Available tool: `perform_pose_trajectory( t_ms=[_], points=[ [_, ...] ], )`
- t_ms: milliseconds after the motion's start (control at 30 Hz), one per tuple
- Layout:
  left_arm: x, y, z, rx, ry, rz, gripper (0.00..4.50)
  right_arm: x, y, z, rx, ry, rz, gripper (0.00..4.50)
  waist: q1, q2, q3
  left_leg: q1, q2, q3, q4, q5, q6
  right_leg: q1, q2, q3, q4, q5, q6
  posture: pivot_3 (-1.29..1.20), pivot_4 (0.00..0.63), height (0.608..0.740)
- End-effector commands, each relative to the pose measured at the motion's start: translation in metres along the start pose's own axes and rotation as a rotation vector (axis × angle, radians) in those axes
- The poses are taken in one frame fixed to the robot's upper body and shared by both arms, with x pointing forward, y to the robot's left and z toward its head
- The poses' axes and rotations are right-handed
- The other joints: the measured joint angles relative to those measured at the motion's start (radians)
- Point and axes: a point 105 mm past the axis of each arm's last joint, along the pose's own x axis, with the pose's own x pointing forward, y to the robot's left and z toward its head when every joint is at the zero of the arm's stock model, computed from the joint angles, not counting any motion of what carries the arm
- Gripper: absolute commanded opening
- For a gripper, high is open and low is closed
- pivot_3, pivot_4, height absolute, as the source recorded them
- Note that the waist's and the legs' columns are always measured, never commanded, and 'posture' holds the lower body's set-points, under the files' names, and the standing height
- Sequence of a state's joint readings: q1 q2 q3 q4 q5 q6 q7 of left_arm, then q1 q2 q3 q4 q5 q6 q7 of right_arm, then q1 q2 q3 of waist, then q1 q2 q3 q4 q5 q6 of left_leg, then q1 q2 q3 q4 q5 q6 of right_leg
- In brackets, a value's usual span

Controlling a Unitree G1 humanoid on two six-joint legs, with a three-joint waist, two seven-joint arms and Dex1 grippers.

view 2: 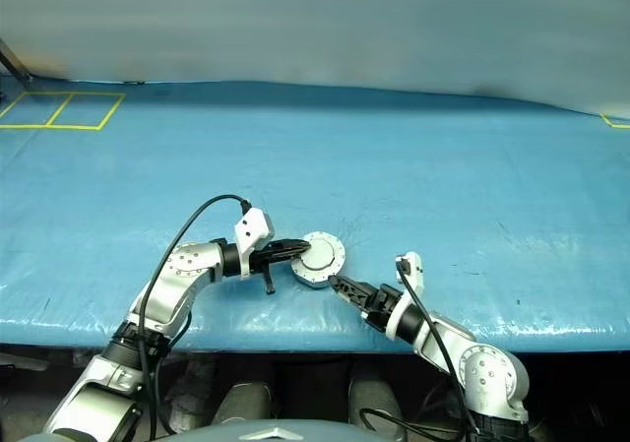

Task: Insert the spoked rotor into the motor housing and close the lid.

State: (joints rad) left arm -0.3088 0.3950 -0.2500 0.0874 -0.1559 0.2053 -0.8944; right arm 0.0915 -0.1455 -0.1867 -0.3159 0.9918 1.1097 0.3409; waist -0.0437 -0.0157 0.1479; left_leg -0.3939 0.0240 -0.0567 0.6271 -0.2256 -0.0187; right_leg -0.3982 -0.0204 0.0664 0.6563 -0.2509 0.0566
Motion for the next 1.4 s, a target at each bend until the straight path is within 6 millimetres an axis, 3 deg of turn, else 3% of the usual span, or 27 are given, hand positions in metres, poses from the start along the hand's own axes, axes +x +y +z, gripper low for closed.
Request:
perform_pose_trajectory(
  t_ms=[33, 433, 533, 667, 833, 1133, 1400],
  points=[
    [-0.004, -0.002, -0.025, -0.041, 0.097, 0.019, 0.00, 0.010, -0.001, -0.002, 0.018, 0.004, -0.002, 4.46, 0.001, 0.000, 0.000, 0.000, 0.000, 0.000, 0.000, 0.000, 0.000, 0.000, 0.000, 0.000, 0.000, 0.000, 0.000, 0.00, 0.150, 0.740],
    [-0.001, -0.005, -0.025, -0.039, 0.101, 0.016, 0.00, 0.030, 0.000, 0.012, 0.018, -0.087, 0.010, 4.46, 0.000, 0.000, 0.000, 0.000, 0.000, 0.000, 0.000, 0.000, 0.000, 0.000, 0.000, 0.000, 0.000, 0.000, 0.000, 0.00, 0.150, 0.740],
    [0.000, -0.005, -0.025, -0.036, 0.102, 0.013, 0.00, 0.031, 0.005, 0.014, 0.031, -0.116, 0.049, 3.89, 0.000, 0.000, 0.000, 0.000, 0.000, 0.000, 0.000, 0.000, 0.000, 0.000, 0.000, 0.000, 0.000, 0.000, 0.000, 0.00, 0.150, 0.740],
    [0.003, -0.006, -0.024, -0.031, 0.102, 0.008, 0.00, 0.032, 0.014, 0.014, 0.023, -0.125, 0.096, 2.54, -0.001, 0.001, 0.000, 0.000, 0.000, 0.000, 0.000, 0.000, 0.000, -0.001, 0.000, 0.000, 0.000, 0.000, 0.000, 0.00, 0.150, 0.740],
    [0.004, -0.007, -0.024, -0.027, 0.104, 0.007, 0.00, 0.034, 0.020, 0.011, 0.004, -0.115, 0.117, 1.27, -0.001, 0.001, 0.000, 0.000, 0.000, 0.000, -0.001, 0.000, 0.000, -0.001, 0.000, 0.000, 0.000, 0.000, 0.000, 0.00, 0.150, 0.740],
    [0.004, -0.008, -0.021, -0.020, 0.086, -0.005, 0.00, 0.036, 0.015, 0.010, -0.001, -0.108, 0.081, 1.26, -0.001, 0.001, 0.000, 0.000, 0.000, 0.000, 0.000, 0.000, 0.000, -0.001, 0.000, 0.001, 0.001, 0.000, 0.000, 0.00, 0.150, 0.740],
    [-0.013, 0.002, 0.037, -0.119, -0.225, 0.016, 0.00, 0.033, 0.007, 0.017, 0.081, -0.161, 0.046, 1.25, -0.005, 0.001, 0.004, -0.004, 0.000, 0.000, 0.000, 0.000, 0.000, -0.004, 0.000, 0.001, 0.001, 0.000, 0.000, 0.00, 0.150, 0.740]
  ],
)
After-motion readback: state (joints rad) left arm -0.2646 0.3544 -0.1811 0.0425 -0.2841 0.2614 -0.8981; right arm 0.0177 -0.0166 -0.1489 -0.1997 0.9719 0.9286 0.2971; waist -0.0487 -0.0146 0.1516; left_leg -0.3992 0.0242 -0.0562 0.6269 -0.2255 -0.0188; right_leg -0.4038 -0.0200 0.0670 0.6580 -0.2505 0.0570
